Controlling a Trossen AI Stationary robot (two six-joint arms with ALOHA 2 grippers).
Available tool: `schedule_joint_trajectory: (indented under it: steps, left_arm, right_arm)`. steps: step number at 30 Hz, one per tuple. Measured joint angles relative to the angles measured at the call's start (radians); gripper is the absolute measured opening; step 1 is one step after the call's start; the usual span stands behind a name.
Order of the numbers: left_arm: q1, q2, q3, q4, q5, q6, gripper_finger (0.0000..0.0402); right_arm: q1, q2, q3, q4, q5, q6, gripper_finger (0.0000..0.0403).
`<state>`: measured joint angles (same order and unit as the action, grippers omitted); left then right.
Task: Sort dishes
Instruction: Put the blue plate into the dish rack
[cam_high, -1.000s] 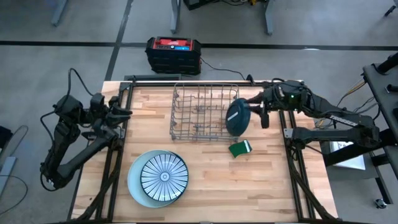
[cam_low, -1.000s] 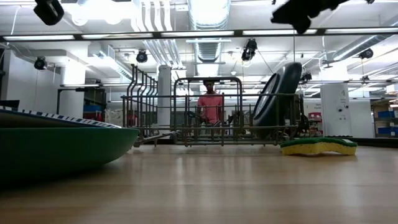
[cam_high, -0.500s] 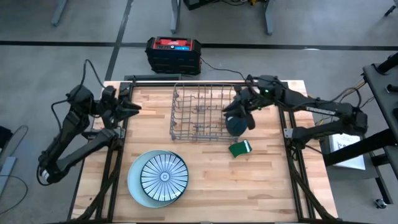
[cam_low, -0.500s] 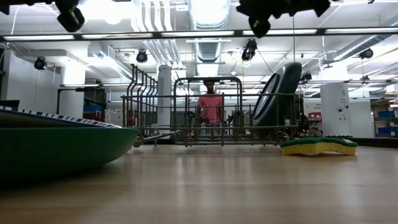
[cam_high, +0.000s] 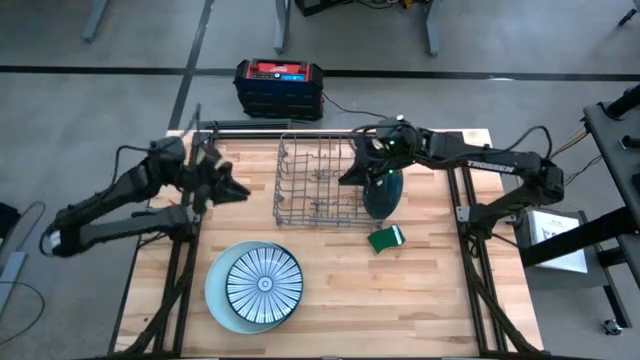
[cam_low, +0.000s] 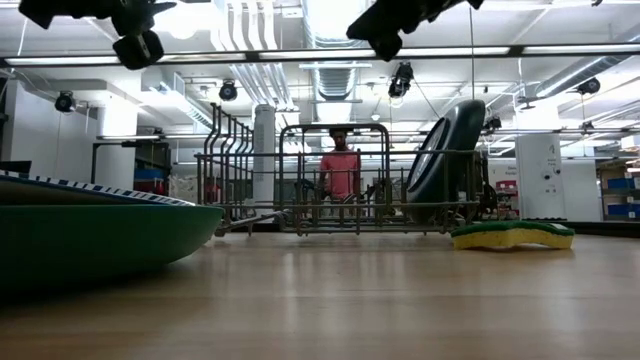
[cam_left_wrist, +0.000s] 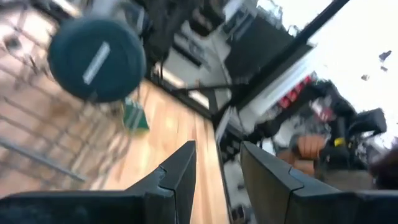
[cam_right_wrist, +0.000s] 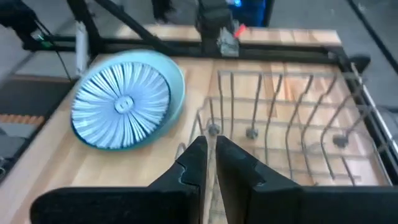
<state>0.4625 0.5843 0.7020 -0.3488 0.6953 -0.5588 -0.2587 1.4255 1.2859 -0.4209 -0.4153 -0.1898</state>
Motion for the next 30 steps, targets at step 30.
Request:
schedule_joint_trajectory:
  steps: [30]
  left_arm:
    - [-1.375, 0.475, 0.168, -0.314, -1.079, -0.277, 0.0116]
  right_arm:
    - [0.333, 0.246, 0.054, 0.106, 0.085, 0.115, 0.0013]
